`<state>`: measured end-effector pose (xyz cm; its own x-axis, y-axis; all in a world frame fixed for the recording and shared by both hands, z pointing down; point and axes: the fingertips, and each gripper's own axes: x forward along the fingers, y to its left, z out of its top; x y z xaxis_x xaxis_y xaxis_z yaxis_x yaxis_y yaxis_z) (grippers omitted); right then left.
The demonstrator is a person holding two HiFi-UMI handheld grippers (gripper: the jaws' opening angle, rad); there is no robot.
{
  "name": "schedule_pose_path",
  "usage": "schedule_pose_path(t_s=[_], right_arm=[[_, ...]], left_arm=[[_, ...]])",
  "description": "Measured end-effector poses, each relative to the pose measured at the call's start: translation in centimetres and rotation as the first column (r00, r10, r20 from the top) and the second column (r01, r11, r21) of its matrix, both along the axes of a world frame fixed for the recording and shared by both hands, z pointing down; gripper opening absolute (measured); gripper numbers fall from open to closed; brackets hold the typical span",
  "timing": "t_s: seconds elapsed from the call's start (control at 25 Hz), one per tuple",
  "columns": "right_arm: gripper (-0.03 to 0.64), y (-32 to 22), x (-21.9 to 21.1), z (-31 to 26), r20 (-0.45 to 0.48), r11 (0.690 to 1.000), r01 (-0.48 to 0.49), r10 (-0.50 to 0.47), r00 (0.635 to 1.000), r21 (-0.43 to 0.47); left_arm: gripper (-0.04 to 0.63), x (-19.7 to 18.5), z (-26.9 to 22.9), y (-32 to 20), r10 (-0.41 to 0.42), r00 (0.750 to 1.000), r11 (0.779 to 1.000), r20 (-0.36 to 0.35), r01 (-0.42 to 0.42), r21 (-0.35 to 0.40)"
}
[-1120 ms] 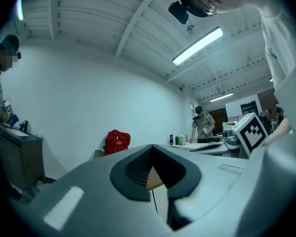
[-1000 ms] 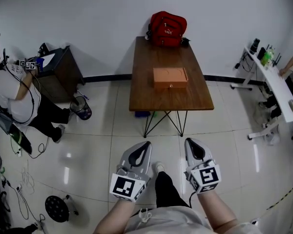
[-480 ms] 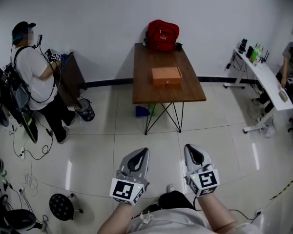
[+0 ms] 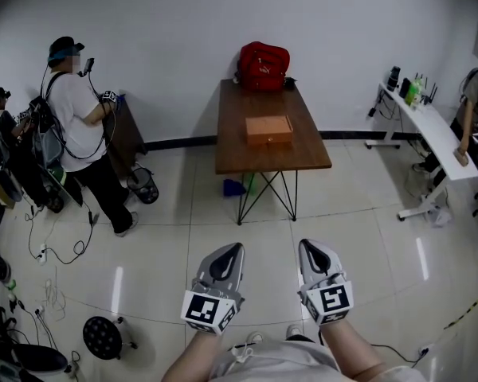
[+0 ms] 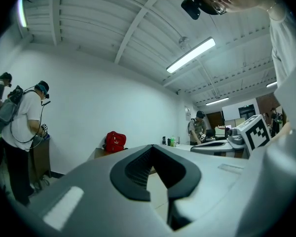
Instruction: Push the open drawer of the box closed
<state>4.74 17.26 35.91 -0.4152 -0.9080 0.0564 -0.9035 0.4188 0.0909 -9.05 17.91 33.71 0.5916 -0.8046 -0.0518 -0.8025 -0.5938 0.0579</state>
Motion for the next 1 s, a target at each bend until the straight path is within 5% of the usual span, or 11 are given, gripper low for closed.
schedule_pose_path(t_s=[1.0], right_arm=[[0.002, 0.7, 3.4, -1.3, 0.013, 0.996, 0.083, -0.083, 0.996, 0.009]], left_arm=[[0.005, 3.8, 0.0, 0.3, -0.057, 0.998, 0.998, 0.004, 0.057, -0.018]])
